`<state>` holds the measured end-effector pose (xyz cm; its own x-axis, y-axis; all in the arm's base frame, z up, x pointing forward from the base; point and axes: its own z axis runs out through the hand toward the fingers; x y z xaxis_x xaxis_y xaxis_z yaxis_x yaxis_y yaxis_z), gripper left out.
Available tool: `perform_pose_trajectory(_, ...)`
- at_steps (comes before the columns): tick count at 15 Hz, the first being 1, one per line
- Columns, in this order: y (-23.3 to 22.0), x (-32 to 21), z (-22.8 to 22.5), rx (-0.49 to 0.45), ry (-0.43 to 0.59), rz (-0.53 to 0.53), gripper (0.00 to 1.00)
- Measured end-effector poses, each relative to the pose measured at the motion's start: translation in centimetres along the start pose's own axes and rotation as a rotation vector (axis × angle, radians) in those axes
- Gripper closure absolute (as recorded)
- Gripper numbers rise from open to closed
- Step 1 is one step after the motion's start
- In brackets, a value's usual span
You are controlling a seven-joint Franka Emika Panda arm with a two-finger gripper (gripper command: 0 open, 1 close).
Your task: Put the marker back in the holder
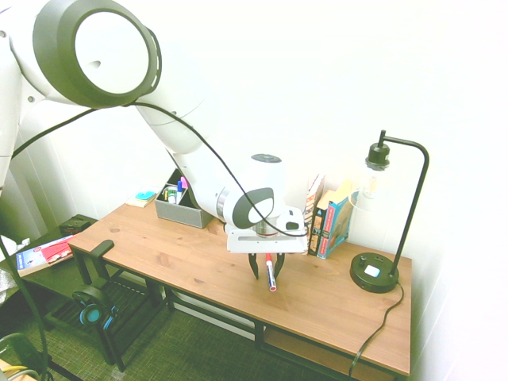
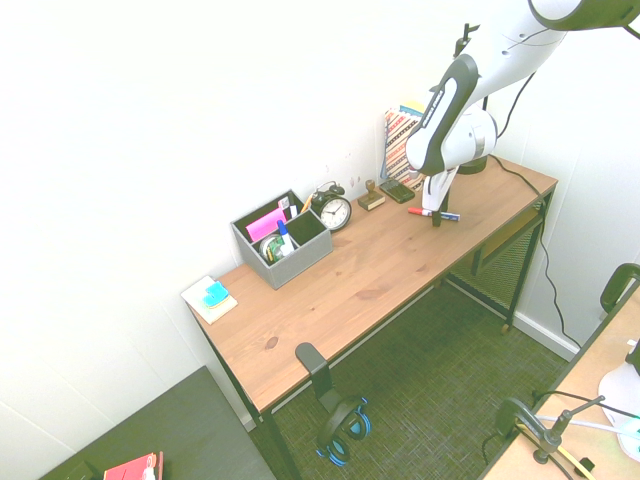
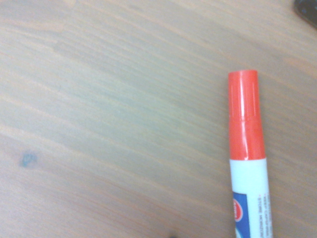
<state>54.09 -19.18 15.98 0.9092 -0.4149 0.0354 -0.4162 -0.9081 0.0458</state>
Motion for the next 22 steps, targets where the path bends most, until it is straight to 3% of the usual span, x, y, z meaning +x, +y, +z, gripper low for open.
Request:
perform_pose_trajectory(8,0.8,0.0,-0.2,-0.031,-0.008,0.044,1.00)
perform_pose_trajectory(11,0.4,-0.4,-4.2,-0.041,-0.069,0.122,1.00)
perform_pose_trajectory(17,-9.3,-9.2,-16.6,-0.134,-0.285,0.353,1.00)
perform_pose_trajectory(20,-16.0,-14.5,-16.7,-0.176,-0.379,0.478,1.00)
perform_pose_trajectory(22,-19.2,-15.8,-16.0,-0.153,-0.455,0.575,1.00)
